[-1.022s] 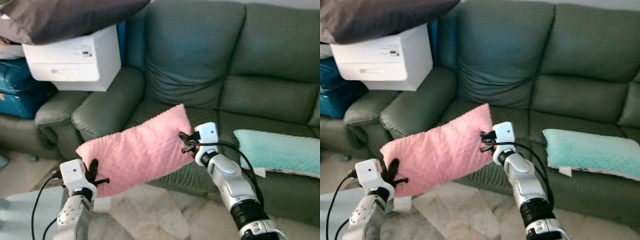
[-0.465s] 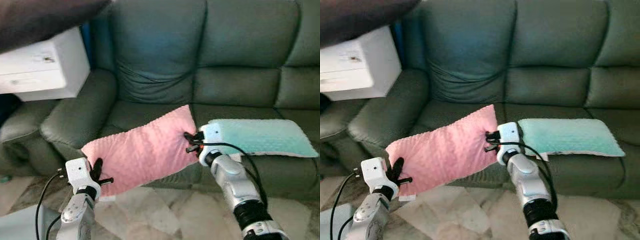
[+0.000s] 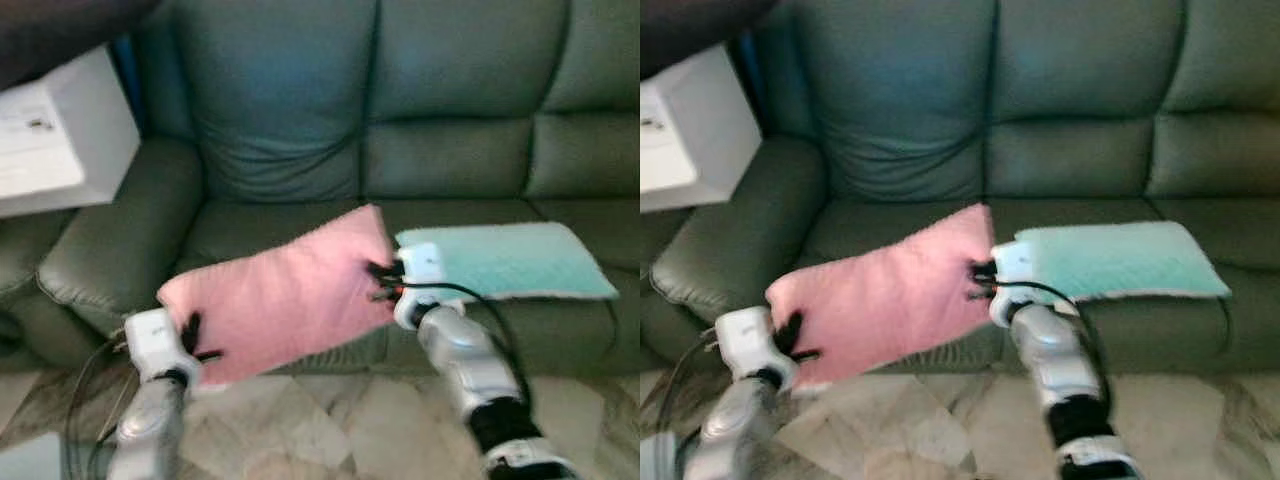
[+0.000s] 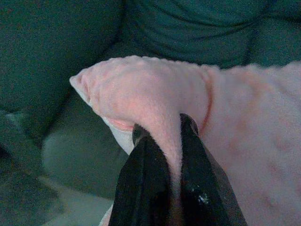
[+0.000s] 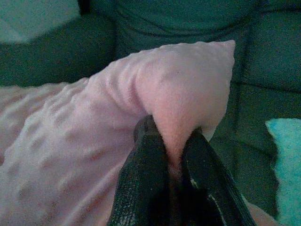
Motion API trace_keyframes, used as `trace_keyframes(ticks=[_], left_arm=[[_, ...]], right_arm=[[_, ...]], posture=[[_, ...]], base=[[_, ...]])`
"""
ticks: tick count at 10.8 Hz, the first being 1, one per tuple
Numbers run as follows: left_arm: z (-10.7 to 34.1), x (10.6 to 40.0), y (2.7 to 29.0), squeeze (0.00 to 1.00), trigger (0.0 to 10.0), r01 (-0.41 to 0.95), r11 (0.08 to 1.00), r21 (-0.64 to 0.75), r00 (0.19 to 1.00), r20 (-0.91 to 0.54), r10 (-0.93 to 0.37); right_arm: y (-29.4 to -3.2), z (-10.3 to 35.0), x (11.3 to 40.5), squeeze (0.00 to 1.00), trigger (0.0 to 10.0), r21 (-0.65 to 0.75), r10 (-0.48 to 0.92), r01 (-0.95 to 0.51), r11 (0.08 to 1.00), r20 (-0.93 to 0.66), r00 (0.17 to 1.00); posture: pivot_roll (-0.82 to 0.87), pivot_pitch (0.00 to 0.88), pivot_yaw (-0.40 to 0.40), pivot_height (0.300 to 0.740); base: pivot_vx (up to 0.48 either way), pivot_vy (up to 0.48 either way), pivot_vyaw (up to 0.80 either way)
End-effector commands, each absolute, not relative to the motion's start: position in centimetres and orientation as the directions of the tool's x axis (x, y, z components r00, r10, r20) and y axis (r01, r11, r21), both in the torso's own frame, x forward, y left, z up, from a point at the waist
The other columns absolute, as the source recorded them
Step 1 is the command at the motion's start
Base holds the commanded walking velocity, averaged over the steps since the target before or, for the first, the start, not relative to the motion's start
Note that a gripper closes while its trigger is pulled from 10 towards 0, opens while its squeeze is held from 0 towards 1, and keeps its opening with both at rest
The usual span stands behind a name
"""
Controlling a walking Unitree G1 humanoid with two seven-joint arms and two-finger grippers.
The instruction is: Move the pillow to the sofa
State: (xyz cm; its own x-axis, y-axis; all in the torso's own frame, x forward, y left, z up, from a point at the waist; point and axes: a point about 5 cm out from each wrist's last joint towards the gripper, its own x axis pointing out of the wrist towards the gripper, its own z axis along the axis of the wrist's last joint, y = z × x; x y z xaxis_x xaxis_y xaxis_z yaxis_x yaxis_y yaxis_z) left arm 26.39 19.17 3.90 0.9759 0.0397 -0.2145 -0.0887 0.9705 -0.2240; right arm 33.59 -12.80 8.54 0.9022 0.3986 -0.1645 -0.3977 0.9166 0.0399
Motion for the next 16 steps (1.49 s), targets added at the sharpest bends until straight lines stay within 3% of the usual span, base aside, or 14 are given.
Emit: trace_keyframes(ticks=[1, 6, 12, 14, 16], left_arm=[[3.7, 26.0, 20.1, 0.00, 10.0, -0.107, 0.973, -0.206, 0.971, -0.230, 0.058], [3.6, 25.9, 19.8, 0.00, 10.0, -0.096, 0.973, -0.209, 0.972, -0.231, 0.046], [4.0, 26.0, 18.5, 0.00, 10.0, 0.033, 0.993, -0.110, 0.978, -0.200, -0.055], [3.8, 25.9, 18.8, 0.00, 10.0, 0.042, 0.999, -0.002, 0.981, -0.190, -0.042], [3.6, 26.0, 19.0, 0.00, 10.0, 0.025, 0.996, -0.085, 0.978, -0.204, -0.042]], right_arm=[[-12.1, 9.4, 33.9, 0.00, 10.0, 0.036, 0.419, -0.418, 0.908, -0.124, 0.899], [-12.1, 9.3, 33.8, 0.00, 10.0, 0.037, 0.415, -0.414, 0.909, -0.128, 0.901], [-12.2, 9.1, 33.7, 0.00, 10.0, 0.035, 0.409, -0.408, 0.912, -0.131, 0.903], [-12.7, 9.5, 33.9, 0.00, 10.0, 0.012, 0.370, -0.371, 0.928, -0.115, 0.922], [-13.4, 9.6, 34.0, 0.00, 10.0, 0.006, 0.335, -0.336, 0.942, -0.111, 0.936]], posture=[[-0.20, 0.037, 0.052, 0.740], [-0.20, 0.044, 0.054, 0.740], [-0.21, 0.046, 0.057, 0.740], [-0.21, 0.048, 0.058, 0.740], [-0.21, 0.049, 0.060, 0.740]], base=[[0.000, 0.266, 0.00], [0.000, 0.480, 0.00], [0.000, 0.000, 0.00], [0.000, 0.000, 0.00], [0.000, 0.000, -0.72]])
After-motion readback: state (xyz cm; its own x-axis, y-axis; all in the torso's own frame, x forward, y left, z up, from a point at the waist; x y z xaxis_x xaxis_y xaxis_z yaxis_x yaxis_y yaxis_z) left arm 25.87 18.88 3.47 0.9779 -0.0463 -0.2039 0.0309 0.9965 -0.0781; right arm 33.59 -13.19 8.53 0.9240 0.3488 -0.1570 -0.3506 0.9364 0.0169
